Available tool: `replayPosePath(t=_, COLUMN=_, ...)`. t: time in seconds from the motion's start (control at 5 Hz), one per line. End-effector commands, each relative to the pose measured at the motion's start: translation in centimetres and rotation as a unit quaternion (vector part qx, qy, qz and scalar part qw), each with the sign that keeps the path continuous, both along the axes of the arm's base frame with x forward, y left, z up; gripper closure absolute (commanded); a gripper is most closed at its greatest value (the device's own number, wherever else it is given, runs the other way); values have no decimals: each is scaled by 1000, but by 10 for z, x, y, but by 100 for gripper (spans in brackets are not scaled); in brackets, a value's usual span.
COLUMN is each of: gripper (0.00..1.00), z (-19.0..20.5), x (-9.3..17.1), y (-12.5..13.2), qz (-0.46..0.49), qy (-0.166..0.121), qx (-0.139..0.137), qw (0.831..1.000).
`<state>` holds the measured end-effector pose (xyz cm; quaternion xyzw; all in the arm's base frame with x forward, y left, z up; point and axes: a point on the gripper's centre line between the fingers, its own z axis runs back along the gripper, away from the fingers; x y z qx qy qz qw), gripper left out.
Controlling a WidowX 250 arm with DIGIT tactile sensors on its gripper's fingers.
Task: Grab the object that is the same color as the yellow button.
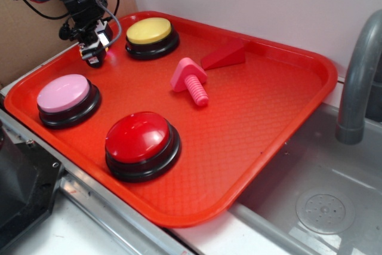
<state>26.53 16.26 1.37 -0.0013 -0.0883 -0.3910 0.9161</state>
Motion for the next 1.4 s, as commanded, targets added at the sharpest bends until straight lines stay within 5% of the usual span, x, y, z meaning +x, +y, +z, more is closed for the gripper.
replayPosePath(t=0.0, gripper=100, z=33, x=9, y=-16, qz=59, qy=4, qx=-14, qw=998)
replayPosePath(t=0.6, gripper=100, z=102, x=-14, y=-79, qz=274, qy=74, qx=-25, qw=958)
replayPosePath(t=1.0, gripper=100, z=116, x=-29, y=-140, qz=341, qy=82, qx=-27, qw=936)
replayPosePath(t=1.2, gripper=100, z=113, x=-30, y=-165, qz=336, qy=78, qx=-22, qw=939)
